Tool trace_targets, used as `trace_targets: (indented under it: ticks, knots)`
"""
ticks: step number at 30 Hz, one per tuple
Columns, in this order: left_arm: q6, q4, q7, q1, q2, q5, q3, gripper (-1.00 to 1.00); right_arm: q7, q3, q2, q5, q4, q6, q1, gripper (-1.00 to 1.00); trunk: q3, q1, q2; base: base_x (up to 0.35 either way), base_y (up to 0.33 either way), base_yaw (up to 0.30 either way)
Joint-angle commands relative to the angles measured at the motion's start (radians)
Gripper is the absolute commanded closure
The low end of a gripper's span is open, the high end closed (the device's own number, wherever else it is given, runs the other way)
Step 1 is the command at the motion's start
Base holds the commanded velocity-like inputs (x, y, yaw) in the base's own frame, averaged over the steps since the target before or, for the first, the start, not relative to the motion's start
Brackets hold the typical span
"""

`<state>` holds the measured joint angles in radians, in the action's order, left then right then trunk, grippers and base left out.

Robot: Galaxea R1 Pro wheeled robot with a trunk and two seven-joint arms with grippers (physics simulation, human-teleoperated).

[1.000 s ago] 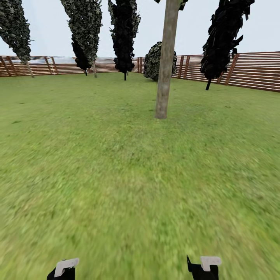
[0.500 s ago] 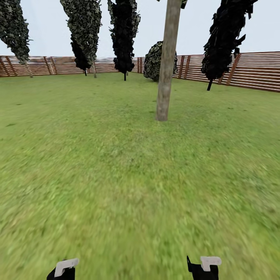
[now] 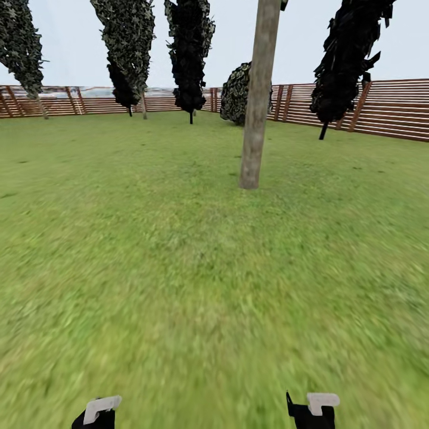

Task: In the garden, pick up the pesticide atomizer on the floor and spray pesticide onto both trees until each tree trunk is fully covered.

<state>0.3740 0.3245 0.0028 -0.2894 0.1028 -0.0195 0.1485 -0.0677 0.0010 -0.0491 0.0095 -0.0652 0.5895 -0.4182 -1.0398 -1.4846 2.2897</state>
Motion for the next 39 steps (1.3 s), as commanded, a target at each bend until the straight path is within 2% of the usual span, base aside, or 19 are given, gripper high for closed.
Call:
trace_targets:
  ticks: [1,39]
  knots:
    - [0.003,-0.001,0.0,-0.001,0.0,-0.002,0.0,1.0,-0.003,0.001,0.0,0.001,0.001,0.003,-0.001,-1.0,-0.001,0.0,0.0,0.339,0.0,0.0]
    - [0.003,-0.001,0.0,-0.001,0.0,-0.003,0.0,1.0,-0.003,0.001,0.0,0.001,0.001,0.003,-0.001,-1.0,0.002,0.0,0.0,0.339,0.0,-0.037]
